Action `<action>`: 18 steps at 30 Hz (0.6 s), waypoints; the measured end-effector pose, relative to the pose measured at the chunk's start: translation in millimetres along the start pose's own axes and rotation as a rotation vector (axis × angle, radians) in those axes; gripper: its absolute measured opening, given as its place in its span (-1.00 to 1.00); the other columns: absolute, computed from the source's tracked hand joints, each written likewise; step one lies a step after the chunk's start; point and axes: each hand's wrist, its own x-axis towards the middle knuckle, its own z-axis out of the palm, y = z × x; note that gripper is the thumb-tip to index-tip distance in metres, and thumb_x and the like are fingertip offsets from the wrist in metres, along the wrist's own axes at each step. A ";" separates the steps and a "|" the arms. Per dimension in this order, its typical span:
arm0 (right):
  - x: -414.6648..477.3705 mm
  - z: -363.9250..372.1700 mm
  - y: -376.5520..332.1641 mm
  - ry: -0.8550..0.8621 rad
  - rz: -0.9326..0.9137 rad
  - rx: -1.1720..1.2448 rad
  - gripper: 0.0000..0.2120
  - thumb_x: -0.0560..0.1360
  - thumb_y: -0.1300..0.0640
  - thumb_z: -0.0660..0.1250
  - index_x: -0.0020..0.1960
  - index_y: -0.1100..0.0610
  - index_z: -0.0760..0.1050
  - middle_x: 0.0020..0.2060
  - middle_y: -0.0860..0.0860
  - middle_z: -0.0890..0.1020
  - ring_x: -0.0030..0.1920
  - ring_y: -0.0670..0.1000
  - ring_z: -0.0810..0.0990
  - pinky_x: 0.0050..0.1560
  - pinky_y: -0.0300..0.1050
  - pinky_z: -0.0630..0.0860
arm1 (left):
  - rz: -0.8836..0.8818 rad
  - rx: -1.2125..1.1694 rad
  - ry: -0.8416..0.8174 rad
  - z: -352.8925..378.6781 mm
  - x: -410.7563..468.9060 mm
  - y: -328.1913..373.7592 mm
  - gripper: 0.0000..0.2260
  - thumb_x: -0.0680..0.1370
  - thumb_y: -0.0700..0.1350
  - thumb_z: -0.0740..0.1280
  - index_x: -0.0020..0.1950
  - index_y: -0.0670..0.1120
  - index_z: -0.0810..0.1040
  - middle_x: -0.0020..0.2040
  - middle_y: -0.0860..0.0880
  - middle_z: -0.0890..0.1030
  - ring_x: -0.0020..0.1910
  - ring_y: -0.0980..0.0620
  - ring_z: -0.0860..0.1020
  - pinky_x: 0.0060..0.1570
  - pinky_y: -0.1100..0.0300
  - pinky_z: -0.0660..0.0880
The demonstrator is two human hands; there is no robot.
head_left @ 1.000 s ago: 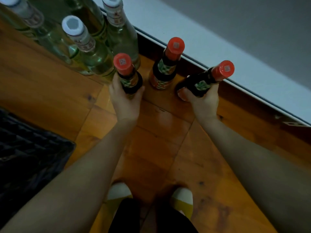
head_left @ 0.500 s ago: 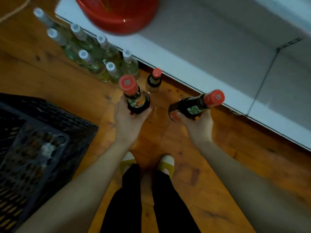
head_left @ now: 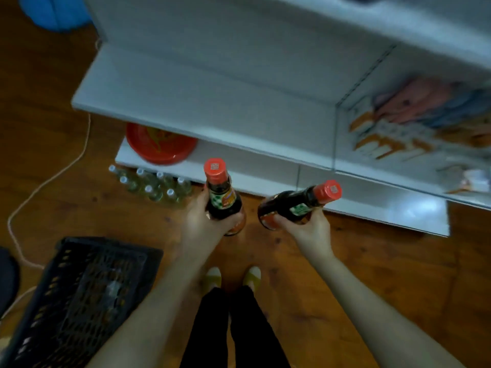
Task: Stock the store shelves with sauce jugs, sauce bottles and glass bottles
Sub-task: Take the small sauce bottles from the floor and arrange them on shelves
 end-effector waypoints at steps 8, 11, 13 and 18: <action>-57.2 -133.4 -54.2 0.216 -0.062 0.093 -0.58 0.27 0.22 0.54 -0.01 0.01 0.40 -0.16 -0.22 0.54 -0.12 -0.26 0.51 -0.20 -0.55 0.43 | 0.327 0.007 -0.189 15.8 -39.2 133.8 -0.53 0.26 -0.15 0.57 0.07 0.06 0.47 -0.06 0.16 0.56 -0.10 0.25 0.50 -0.06 0.31 0.42; -67.4 -184.7 -60.1 0.277 -0.070 0.134 -0.60 0.28 0.21 0.54 -0.06 -0.06 0.39 -0.15 -0.20 0.56 -0.11 -0.27 0.52 -0.24 -0.51 0.45 | 0.416 -0.005 -0.277 43.8 -52.3 184.6 -0.54 0.27 -0.17 0.56 0.02 0.12 0.42 -0.13 0.30 0.48 -0.14 0.35 0.46 -0.13 0.37 0.38; -67.2 -222.4 -61.8 0.327 -0.088 0.163 -0.61 0.28 0.22 0.53 -0.04 -0.02 0.41 -0.14 -0.19 0.56 -0.09 -0.20 0.54 -0.25 -0.44 0.47 | 0.467 -0.011 -0.347 68.6 -59.6 215.6 -0.53 0.28 -0.15 0.56 0.03 0.12 0.41 -0.13 0.31 0.47 -0.13 0.35 0.45 -0.08 0.29 0.38; -58.0 -323.0 -58.6 0.427 -0.166 0.150 -0.55 0.26 0.22 0.55 0.04 0.03 0.41 -0.12 -0.11 0.59 -0.07 -0.13 0.56 -0.14 -0.30 0.47 | 0.608 -0.023 -0.371 139.5 -80.8 286.8 -0.51 0.25 -0.11 0.57 0.09 0.08 0.46 -0.10 0.25 0.52 -0.09 0.32 0.48 -0.10 0.28 0.42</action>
